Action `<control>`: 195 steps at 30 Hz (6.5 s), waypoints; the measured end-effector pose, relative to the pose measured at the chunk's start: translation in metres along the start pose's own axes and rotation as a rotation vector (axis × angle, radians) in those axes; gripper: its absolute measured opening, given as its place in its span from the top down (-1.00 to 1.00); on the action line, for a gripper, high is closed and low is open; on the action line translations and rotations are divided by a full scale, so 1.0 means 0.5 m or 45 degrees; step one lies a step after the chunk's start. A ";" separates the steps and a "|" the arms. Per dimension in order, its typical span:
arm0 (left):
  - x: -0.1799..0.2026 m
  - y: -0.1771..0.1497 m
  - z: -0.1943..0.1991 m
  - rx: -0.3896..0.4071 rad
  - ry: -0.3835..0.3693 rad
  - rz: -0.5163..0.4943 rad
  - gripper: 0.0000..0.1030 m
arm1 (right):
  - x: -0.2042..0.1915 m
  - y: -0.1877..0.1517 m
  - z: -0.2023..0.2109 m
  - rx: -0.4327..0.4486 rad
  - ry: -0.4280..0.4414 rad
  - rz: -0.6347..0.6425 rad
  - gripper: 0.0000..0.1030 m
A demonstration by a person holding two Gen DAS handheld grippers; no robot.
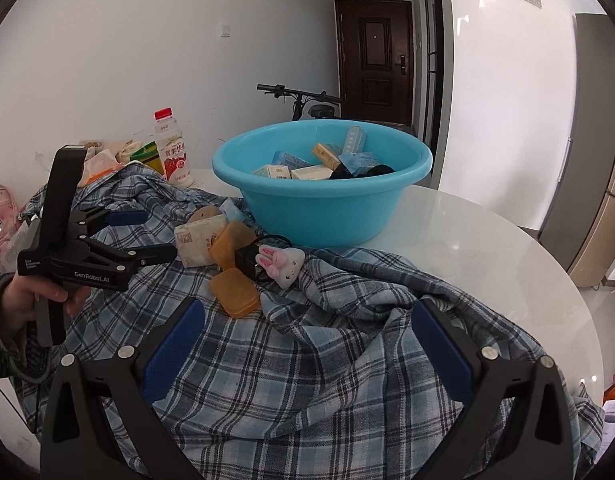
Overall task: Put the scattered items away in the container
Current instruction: 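Reach the left tool down and grasp the white wrapped bar, then grasp the pink bunny toy with the right tool while the left tool holds the bar, then carry the white bar with the left tool while the right tool carries the bunny to the basin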
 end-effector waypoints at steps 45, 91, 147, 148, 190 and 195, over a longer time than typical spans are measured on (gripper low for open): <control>0.051 -0.049 0.029 -0.133 -0.011 0.027 0.69 | -0.054 0.037 -0.174 -0.095 0.142 0.139 -0.99; 0.072 -0.040 0.074 -0.125 0.032 0.000 0.69 | -0.107 -0.021 -0.110 -0.178 0.219 0.239 0.43; 0.073 0.239 0.251 0.195 0.161 -0.094 0.69 | -0.115 0.230 0.128 0.290 0.249 0.215 0.42; 0.069 0.248 0.248 0.201 0.160 -0.090 0.69 | -0.115 0.240 0.125 0.297 0.244 0.215 0.42; -0.118 0.466 -0.177 -0.056 0.110 0.162 0.69 | 0.075 0.471 -0.221 0.060 0.030 -0.123 0.41; -0.146 0.453 -0.236 -0.119 0.129 0.190 0.69 | 0.099 0.471 -0.273 0.000 -0.012 -0.133 0.41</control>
Point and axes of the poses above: each gripper's, at about its wrist camera, not at the fingertips, and z roughly against the way its jaws point, x to its right, y to its top, the point moved 10 cm from there along -z, roughly the way its jaws point, and after that the axes turned 9 degrees about -z, right-handed, at the moved point
